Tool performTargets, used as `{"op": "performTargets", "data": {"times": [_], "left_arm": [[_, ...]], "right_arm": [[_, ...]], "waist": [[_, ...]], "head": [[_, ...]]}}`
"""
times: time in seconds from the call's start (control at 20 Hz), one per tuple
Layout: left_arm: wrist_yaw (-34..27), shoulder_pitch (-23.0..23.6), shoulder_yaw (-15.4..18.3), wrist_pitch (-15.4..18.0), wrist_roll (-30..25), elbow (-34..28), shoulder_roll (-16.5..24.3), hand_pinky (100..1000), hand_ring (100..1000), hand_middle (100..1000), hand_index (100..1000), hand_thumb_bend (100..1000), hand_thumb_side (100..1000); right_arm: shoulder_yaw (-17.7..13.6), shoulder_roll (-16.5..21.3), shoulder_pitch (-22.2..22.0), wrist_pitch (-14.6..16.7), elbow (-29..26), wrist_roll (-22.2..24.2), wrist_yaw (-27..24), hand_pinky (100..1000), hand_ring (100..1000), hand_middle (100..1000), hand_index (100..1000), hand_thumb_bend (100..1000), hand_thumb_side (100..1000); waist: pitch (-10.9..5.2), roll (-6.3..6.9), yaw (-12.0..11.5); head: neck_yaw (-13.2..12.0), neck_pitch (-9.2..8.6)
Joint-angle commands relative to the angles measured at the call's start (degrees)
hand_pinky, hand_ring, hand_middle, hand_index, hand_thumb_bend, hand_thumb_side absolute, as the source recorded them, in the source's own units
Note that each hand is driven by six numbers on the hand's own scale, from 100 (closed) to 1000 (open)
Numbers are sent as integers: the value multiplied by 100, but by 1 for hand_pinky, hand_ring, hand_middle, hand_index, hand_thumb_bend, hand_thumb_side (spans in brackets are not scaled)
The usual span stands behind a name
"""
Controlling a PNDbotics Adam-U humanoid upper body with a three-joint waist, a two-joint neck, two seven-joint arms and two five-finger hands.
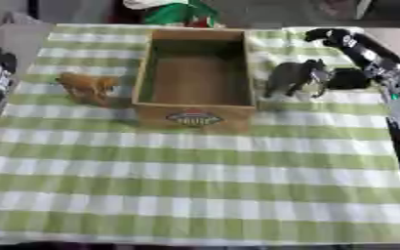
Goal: Pick up objects on the table and place them in the box.
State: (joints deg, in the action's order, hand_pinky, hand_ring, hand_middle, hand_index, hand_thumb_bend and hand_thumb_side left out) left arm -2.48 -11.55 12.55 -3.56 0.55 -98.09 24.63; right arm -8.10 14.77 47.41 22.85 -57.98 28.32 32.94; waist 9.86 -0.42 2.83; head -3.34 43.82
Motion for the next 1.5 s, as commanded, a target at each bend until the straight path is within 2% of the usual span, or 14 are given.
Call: {"op": "performTargets", "data": {"times": [0.05,0.15,0.4,0.45,0.65,0.95,1.25,1.35,1.5], "left_arm": [[-9,-54,45,8,-12,-111,83,669,668,632,747,383,458],[-9,-50,37,6,-18,-108,82,669,668,632,747,383,458],[-9,-48,36,6,-22,-106,81,669,668,632,747,383,458],[-9,-50,34,7,-23,-107,82,669,669,632,747,383,458],[-11,-49,24,12,-31,-106,82,669,669,632,747,382,458],[-10,-57,11,12,-46,-99,74,669,670,633,747,381,458],[-8,-53,11,14,-45,-99,77,669,671,633,748,382,458],[-10,-55,9,14,-47,-98,75,669,671,633,748,381,458],[-9,-54,7,12,-50,-96,74,669,672,634,748,380,458]], "right_arm": [[22,82,139,-2,29,26,82,972,1000,847,925,100,216],[58,55,219,-81,231,102,219,972,1000,847,925,100,216],[27,7,283,14,432,17,512,972,1000,847,925,100,216],[51,6,287,22,465,21,550,963,1000,855,933,100,241],[245,11,398,-210,868,194,860,959,1000,864,938,100,258],[481,23,497,-284,937,142,1450,943,1000,878,947,100,303],[584,-21,533,-89,866,390,2031,927,1000,865,940,100,365],[612,-46,551,27,810,424,2228,908,1000,844,920,100,391],[669,-85,604,215,712,361,2522,869,954,783,883,100,429]], "waist": [[-109,18,-5],[-117,20,-12],[-119,22,-12],[-120,23,-16],[-123,42,-44],[-118,40,-49],[-118,43,-59],[-119,41,-57],[-120,36,-61]], "head": [[45,22],[78,23],[87,24],[101,12],[144,0],[165,-1],[183,-6],[186,-8],[201,-7]]}}
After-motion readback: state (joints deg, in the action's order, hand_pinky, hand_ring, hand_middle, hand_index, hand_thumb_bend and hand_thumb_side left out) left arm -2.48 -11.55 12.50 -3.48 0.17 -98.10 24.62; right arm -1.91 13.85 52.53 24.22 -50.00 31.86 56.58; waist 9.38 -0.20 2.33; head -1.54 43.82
